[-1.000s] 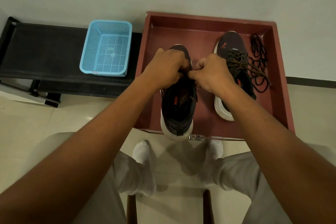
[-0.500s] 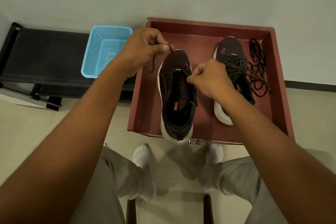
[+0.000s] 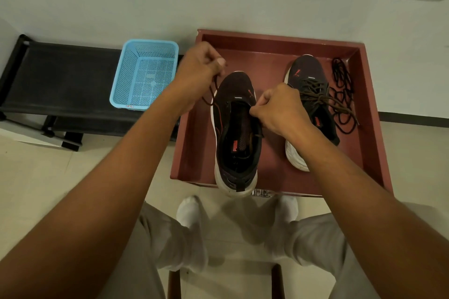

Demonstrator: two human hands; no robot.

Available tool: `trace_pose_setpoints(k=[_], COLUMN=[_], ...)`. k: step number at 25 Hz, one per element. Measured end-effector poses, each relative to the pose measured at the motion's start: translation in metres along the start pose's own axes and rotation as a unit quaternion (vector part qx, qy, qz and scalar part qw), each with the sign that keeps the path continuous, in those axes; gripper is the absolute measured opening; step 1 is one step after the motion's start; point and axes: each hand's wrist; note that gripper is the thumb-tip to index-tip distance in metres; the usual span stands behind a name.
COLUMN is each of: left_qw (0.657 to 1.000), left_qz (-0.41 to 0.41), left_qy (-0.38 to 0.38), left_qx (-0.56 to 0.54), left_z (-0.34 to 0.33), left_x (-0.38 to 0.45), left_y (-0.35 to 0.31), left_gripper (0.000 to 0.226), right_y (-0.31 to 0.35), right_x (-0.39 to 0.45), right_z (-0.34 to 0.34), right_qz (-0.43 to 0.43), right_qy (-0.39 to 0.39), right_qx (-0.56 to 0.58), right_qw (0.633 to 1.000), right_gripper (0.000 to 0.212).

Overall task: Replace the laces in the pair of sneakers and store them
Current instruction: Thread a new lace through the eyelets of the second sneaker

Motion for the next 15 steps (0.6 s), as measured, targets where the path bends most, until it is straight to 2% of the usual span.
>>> trace_pose_setpoints(k=[2, 5, 8, 11, 15], left_qw=[0.99, 0.958, 0.925, 0.905, 0.905], left_qz=[-0.044, -0.087, -0.1, -0.125, -0.146], left_qy=[0.028, 0.067, 0.054, 0.001, 0.008], left_qx=[0.129, 0.265, 0.363, 0.407, 0.399], left_z=[-0.015, -0.026, -0.03, -0.035, -0.036], left_x=[-0.004, -0.007, -0.01, -0.014, -0.014], left_y=[0.003, 0.009, 0.009, 0.007, 0.007], left_gripper=[0.004, 0.007, 0.015, 0.015, 0.008], right_y=[0.0, 0.0, 0.0, 0.001, 0.0], right_x=[0.0, 0.0, 0.0, 0.0, 0.0], right_z=[0.001, 0.002, 0.002, 0.001, 0.001], right_qz=[0.003, 0.002, 0.001, 0.002, 0.0], right_qy=[0.002, 0.006, 0.005, 0.007, 0.008], right_qx=[0.001, 0.002, -0.001, -0.007, -0.012], right_qw=[1.0, 1.0, 1.0, 1.0, 1.0], right_gripper=[0.01, 0.01, 0.011, 0.018, 0.018])
Point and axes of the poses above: each hand's wrist, its own x-axis towards the middle knuckle, its own z-axis out of the back of the hand, y = z × x, and after that the axes turned 12 degrees about z, right-handed
